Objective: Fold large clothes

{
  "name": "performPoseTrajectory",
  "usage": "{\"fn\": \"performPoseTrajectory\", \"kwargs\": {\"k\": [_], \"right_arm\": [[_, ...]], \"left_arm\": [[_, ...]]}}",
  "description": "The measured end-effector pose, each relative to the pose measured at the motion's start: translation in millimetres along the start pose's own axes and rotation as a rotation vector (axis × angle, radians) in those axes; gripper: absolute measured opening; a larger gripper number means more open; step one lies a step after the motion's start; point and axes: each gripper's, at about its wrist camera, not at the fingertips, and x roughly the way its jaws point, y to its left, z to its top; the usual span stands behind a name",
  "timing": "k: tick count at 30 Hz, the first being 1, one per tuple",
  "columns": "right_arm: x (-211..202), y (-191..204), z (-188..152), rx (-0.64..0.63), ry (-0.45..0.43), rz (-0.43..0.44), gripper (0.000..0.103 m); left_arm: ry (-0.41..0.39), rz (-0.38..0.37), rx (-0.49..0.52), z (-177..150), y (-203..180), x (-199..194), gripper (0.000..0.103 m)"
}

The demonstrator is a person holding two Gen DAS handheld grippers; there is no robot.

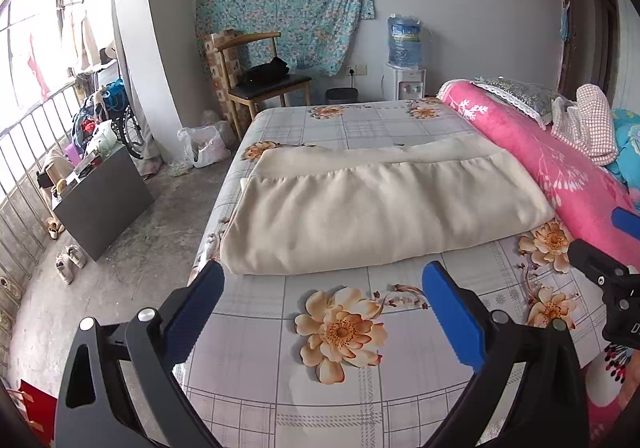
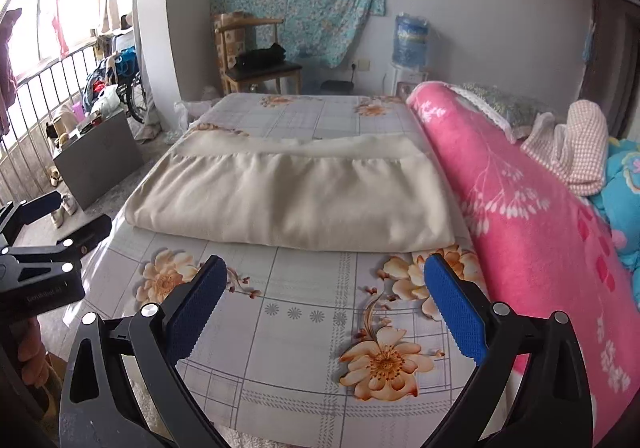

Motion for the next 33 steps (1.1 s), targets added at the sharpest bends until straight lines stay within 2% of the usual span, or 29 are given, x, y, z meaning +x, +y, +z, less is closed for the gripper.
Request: {"fn": "performPoseTrajectory", "kwargs": {"k": [7,12,18,26,33], "right_arm": [[-6,3,0,0.012,-0.017,-0.022,0.095],[1,4,-3,0.027,0.003,-0.022,0.095],[12,9,-4,0.030,0.042,-0.011,0.095],[27,9,-4,0.031,0.088,-0.011,0.095],[29,11,-4,0.017,0.097,-0.025,0.095]], "left_arm": [[-0.001,0.069,-0.032,-2,-8,-3,0.098],[0.063,0.089,-0.052,-5,-9,5,0.098],[0.108,0.062,-0.063,-6,-8,15,0.098],[0.161,-0.013,-0.058,-4,-15,27,0.097],[0.172,-0.043,-0.063,-2,-17,32,0.098]]}}
